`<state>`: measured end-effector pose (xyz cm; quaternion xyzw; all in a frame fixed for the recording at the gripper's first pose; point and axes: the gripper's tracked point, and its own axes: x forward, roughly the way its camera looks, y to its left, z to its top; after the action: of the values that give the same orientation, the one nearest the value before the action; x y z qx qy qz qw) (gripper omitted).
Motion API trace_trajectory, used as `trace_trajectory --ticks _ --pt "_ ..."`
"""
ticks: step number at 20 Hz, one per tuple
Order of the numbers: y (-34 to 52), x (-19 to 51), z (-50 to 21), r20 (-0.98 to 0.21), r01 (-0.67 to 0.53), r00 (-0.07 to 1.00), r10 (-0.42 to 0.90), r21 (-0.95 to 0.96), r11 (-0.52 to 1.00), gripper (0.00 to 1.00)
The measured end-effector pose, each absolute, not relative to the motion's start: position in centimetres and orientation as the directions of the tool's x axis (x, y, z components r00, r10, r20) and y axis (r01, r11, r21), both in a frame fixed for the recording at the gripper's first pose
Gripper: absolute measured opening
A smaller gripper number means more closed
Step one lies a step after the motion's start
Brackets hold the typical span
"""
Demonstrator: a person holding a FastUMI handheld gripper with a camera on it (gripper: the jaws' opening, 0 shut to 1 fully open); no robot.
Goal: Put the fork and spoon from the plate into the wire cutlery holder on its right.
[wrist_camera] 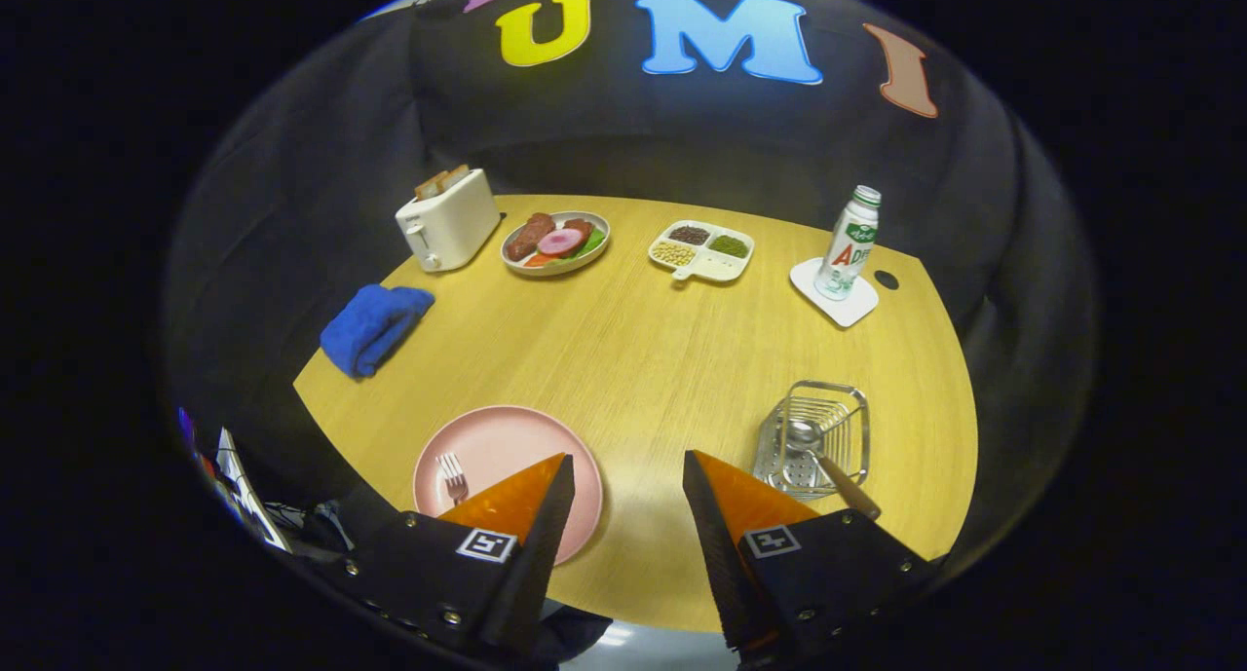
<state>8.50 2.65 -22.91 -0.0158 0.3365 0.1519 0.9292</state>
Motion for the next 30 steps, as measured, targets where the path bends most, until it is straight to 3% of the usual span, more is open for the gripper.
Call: trace_trajectory --ticks 14,22,30 --pt "14.0 3.6 -27.7 -0.709 -0.53 0.528 0.468 0.155 0.834 0.7" --pt "16.2 2.6 -31.7 -0.769 -0.545 0.447 0.456 0.17 0.821 0.7" --pt "15.6 3.5 -34.1 -0.818 -0.535 0.436 0.375 0.1 0.839 0.7"
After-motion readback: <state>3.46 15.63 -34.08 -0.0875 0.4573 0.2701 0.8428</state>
